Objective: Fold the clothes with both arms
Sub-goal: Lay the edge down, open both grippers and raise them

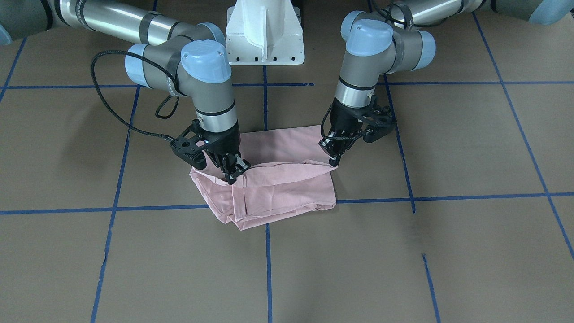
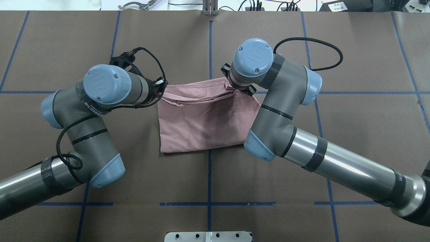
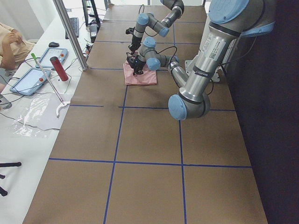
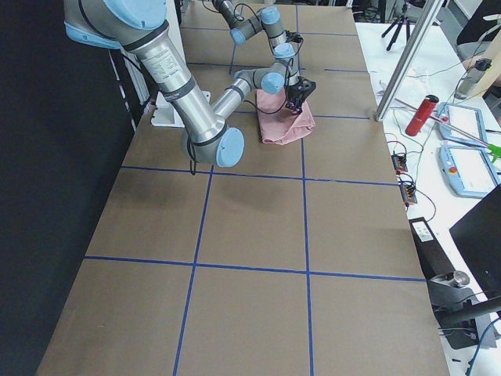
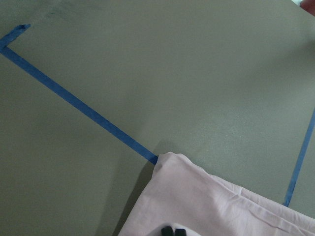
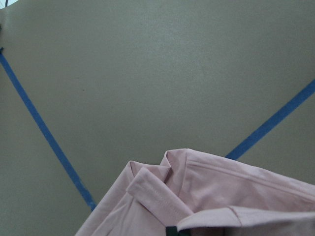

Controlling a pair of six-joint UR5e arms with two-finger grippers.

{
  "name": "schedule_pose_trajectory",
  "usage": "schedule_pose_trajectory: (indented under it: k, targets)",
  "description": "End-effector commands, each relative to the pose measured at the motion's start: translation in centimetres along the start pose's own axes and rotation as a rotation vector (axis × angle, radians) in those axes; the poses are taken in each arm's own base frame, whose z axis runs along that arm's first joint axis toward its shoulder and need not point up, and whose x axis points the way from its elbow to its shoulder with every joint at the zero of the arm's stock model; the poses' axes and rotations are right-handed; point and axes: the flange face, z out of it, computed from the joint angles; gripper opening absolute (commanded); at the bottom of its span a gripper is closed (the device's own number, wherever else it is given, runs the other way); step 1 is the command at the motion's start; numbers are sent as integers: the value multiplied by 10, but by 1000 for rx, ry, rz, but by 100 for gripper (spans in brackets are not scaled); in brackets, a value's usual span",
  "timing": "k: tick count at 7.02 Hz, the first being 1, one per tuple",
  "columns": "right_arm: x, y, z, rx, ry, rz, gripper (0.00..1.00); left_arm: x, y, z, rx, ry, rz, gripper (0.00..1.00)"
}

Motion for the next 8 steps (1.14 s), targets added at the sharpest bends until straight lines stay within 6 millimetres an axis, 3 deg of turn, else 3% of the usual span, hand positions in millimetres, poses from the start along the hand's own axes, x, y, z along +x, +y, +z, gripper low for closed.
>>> schedule_pose_trajectory:
  k: [1, 2, 3, 4, 5, 6, 7, 8]
  targets:
    - [-37, -40, 69, 17, -51, -49, 65, -8, -43, 79, 101, -7, 91, 40]
    - [-49, -85, 89, 7, -41, -85, 100, -26, -95, 92, 148, 29, 155, 99]
    - [-50, -94, 83, 18, -49, -175, 100, -33, -101, 87, 148, 59, 177, 100]
    - [-45, -111, 81, 26, -48, -180, 100, -27, -98, 78, 143, 80, 180, 100]
    - [-22, -149, 73, 12, -45, -216, 100, -24, -114, 65, 151, 99, 204, 100]
    - [21, -194, 64, -29, -38, -282, 100, -49, -136, 55, 110, 86, 280, 100]
    - [56, -251, 49, -63, -26, -311, 100, -102, -167, 35, 94, 110, 394, 100]
    - [111, -331, 25, -96, -21, -352, 100, -158, -224, 11, 39, 104, 538, 100]
